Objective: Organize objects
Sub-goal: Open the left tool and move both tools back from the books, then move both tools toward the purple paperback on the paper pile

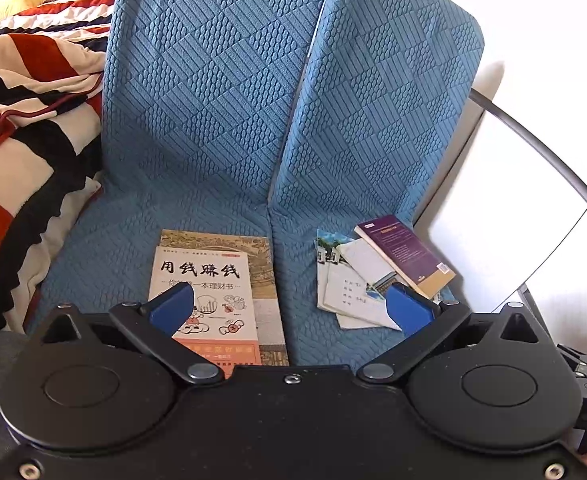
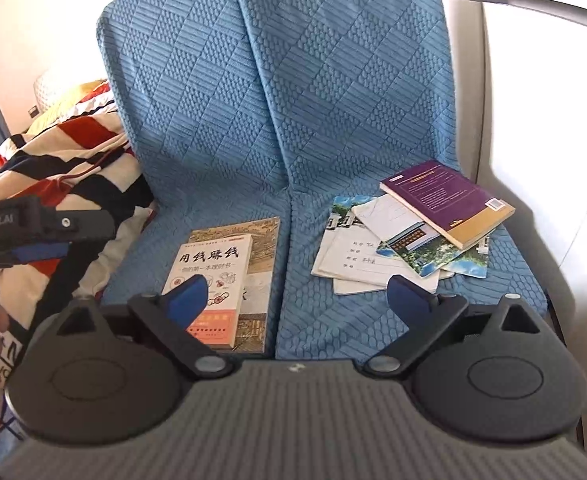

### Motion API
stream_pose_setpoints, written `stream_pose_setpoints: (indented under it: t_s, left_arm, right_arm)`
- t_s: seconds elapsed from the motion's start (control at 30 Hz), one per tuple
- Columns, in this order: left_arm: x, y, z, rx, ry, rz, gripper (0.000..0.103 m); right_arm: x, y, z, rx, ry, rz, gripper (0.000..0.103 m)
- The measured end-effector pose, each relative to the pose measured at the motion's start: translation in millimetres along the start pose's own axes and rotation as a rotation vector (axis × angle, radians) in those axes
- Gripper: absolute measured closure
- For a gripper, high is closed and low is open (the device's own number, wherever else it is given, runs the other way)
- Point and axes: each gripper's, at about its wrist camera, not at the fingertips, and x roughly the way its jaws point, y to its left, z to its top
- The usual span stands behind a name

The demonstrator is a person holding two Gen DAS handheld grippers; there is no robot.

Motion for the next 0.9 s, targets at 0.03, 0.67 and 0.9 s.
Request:
stream_pose_setpoints:
  t_s: [0.03, 0.67, 0.9]
  left_arm:
    - [0.6, -1.5, 0.7, 0.0, 0.0, -0.003, 0.001]
    - [30.1, -52.4, -0.1, 0.059, 0.038, -0.072, 0.001]
    - [38.7, -70.7, 1.4, 0.084, 0.044, -0.085, 0.001]
  right_arm:
    - [0.1, -1.8, 0.3, 0.002, 0.0, 0.0, 0.005]
    - [-8.1, -41.8, -4.5, 0.054, -0.011, -0.059, 0.005]
    - [-8.6, -59.5, -7.2, 0.082, -0.016, -0.087, 0.005]
